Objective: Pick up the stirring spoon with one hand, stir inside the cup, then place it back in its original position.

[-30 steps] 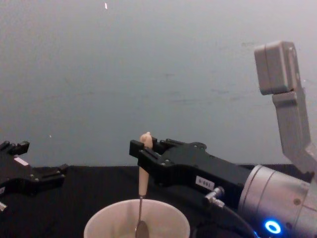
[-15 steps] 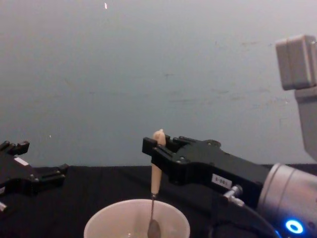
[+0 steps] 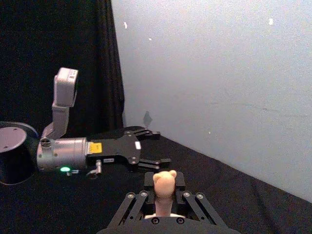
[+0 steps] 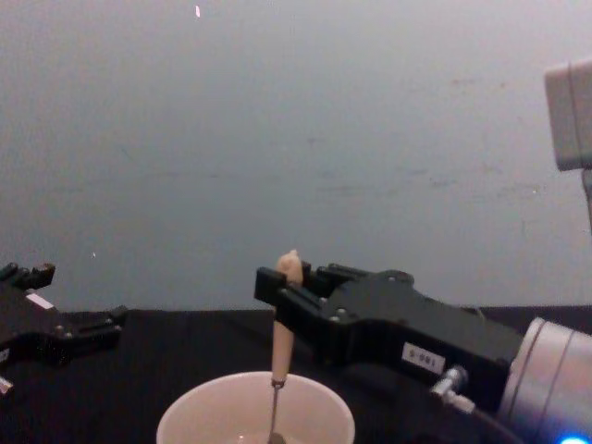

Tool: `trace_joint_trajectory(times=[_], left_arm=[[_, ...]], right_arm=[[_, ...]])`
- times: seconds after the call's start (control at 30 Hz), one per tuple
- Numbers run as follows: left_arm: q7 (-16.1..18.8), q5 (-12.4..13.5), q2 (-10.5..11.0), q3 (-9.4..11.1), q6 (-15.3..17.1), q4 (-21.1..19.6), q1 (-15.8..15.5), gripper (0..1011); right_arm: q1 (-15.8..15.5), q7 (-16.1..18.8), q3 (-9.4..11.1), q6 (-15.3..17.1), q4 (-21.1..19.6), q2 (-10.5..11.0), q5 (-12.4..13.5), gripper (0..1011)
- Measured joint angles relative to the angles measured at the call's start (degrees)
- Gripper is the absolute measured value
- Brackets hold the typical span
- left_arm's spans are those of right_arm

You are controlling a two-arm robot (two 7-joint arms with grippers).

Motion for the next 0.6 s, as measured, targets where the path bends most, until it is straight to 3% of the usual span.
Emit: trace_joint_trajectory(times=[0.23, 0.6], left_arm=[[0.0, 0.0, 0.0, 0.0, 0.0, 0.0, 0.0, 1002], [0.0, 0.0, 0.0, 0.0, 0.0, 0.0, 0.0, 1001]], right_arm=[[0.3, -0.4, -1.3, 0.0, 0.4, -1.0, -0.8, 227], [2.7, -2.1, -2.5, -0.4, 4.1, -4.4, -2.9, 227]])
